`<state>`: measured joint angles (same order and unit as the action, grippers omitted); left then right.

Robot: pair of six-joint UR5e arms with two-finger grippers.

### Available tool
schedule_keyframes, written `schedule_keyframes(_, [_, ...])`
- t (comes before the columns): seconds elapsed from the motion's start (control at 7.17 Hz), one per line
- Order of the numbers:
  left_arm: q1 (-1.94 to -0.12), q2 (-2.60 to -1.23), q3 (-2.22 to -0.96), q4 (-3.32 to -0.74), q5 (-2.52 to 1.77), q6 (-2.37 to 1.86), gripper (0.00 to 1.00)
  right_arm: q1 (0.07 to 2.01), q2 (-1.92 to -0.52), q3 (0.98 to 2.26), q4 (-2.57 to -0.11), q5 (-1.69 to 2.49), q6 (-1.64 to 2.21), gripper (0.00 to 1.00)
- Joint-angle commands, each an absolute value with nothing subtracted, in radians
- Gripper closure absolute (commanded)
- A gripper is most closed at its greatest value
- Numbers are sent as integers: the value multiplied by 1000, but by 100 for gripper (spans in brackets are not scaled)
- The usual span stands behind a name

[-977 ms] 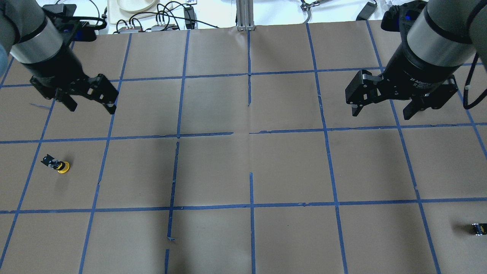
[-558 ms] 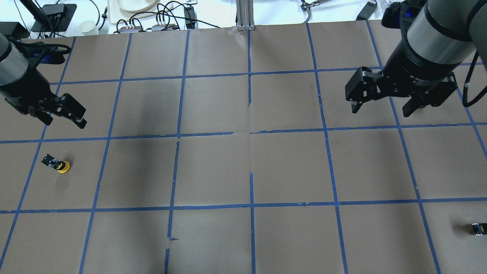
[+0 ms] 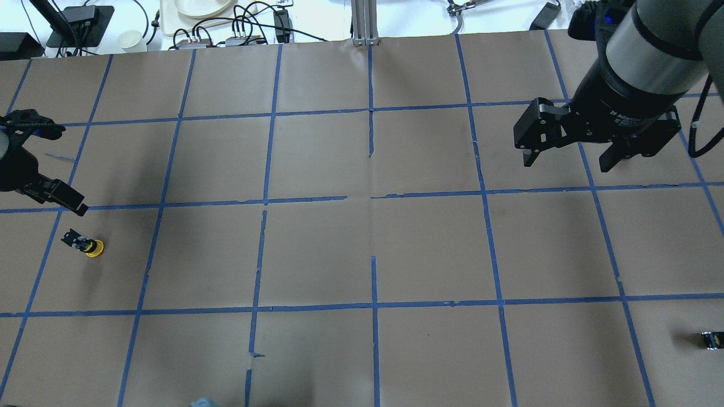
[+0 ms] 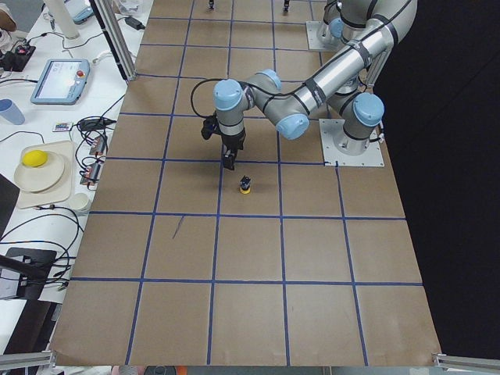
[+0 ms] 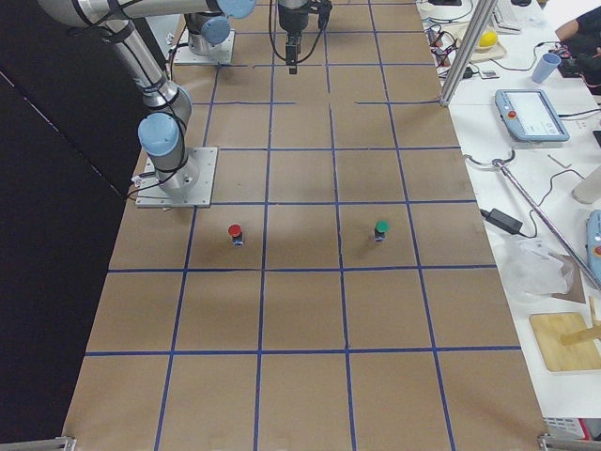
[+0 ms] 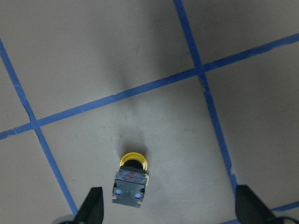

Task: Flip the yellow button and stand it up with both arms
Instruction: 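Close the left gripper on the yellow button's base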

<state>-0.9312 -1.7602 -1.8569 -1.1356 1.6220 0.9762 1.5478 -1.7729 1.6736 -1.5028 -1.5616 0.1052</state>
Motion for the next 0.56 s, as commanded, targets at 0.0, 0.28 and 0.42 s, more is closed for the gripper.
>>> schedule_keyframes(0.0, [-888, -1825, -1871, -1079, 1615, 1078, 0, 1545, -1770, 1674, -1503, -1559, 104, 0])
schedule_keyframes(0.28, [-850, -1815, -1942, -1021, 1609, 1153, 1, 1543, -1773, 1674, -1508, -1563, 97, 0])
schedule_keyframes(0.42, [-848, -1813, -1968, -985, 1609, 1158, 1, 1543, -1773, 1674, -1508, -1563, 98, 0])
